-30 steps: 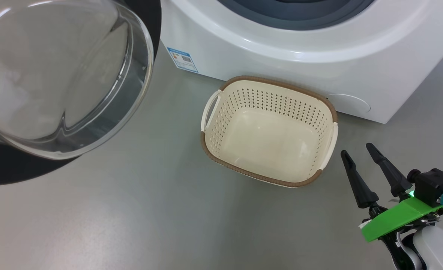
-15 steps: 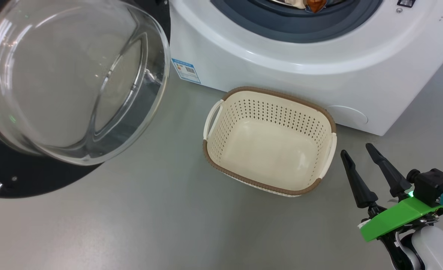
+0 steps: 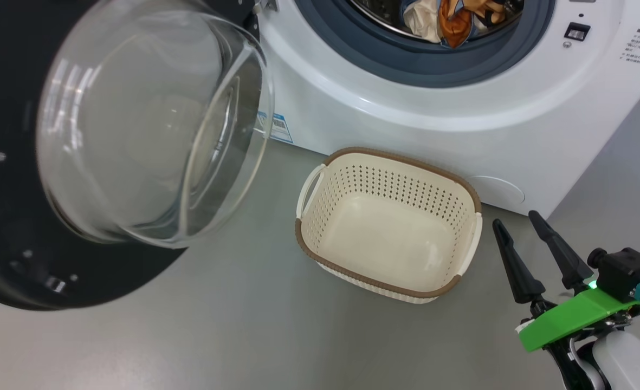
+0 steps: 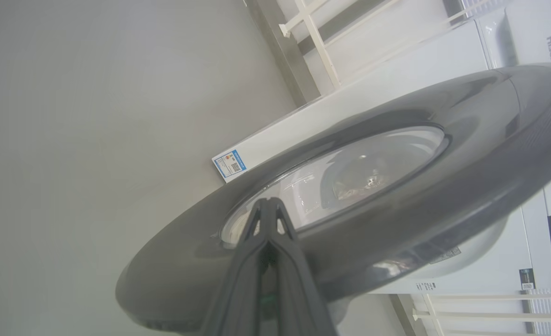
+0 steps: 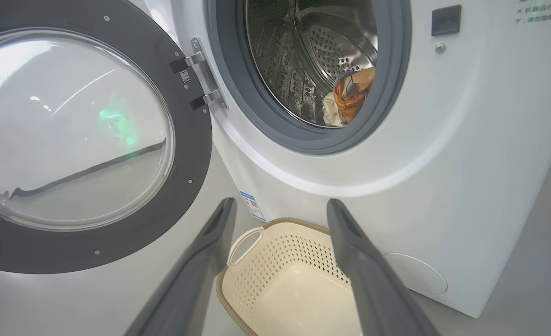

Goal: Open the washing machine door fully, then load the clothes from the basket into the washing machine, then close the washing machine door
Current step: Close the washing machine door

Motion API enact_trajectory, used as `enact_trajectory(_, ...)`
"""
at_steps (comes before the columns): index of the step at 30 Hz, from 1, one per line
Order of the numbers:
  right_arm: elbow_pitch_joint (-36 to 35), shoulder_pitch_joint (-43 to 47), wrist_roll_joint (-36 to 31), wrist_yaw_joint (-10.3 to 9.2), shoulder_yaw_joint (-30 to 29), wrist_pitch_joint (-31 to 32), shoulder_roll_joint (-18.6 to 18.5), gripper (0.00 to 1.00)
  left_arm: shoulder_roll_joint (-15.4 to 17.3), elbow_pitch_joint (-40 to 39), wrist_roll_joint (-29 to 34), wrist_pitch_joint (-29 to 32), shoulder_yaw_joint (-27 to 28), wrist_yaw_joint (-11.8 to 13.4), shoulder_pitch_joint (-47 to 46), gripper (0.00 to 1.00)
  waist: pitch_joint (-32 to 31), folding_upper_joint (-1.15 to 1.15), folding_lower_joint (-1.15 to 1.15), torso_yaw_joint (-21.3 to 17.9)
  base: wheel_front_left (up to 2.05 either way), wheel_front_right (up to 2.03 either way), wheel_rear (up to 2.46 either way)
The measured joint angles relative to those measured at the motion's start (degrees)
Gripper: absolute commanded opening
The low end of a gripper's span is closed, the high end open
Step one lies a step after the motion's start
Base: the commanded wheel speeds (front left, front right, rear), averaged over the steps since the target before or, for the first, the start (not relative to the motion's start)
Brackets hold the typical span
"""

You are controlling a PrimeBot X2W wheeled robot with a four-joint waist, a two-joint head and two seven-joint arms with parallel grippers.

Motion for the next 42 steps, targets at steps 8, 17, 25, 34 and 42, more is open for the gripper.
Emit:
enact_trajectory(8, 0.13, 2.23, 0.08, 0.00, -0.26, 0.00, 0.73, 1.00, -1.64, -7.87, -0.66, 4.19, -2.33, 0.00, 2.77, 0.00, -2.41, 0.00, 0.00, 0.11, 0.00, 0.00, 0.00)
enact_trajectory(17, 0.03, 3.51, 0.08, 0.00, -0.56, 0.00, 1.57, 1.00, -1.81, -15.64, -0.89, 7.76, -4.31, 0.00, 6.45, 0.00, -4.46, 0.00, 0.00, -0.68, 0.00, 0.00, 0.00)
enact_trajectory(25, -0.07, 4.15, 0.08, 0.00, -0.75, 0.00, 2.47, 1.00, -4.09, -21.68, -0.66, 10.07, -8.09, 0.00, 7.60, 0.00, -5.44, 0.00, 0.00, -2.72, 0.00, 0.00, 0.00)
enact_trajectory(34, -0.36, 4.33, 0.08, 0.00, -1.86, 0.00, 3.53, 1.00, -5.48, -27.19, -0.24, 11.94, -11.71, 0.00, 7.66, 0.00, -5.74, 0.00, 0.00, -6.25, 0.00, 0.00, 0.00)
enact_trajectory(42, -0.58, 4.32, 0.07, 0.00, -2.52, 0.00, 4.42, 1.00, -8.11, -28.81, 0.23, 11.33, -14.19, 0.00, 6.71, 0.00, -5.39, 0.00, 0.01, -10.49, 0.00, 0.00, 0.00)
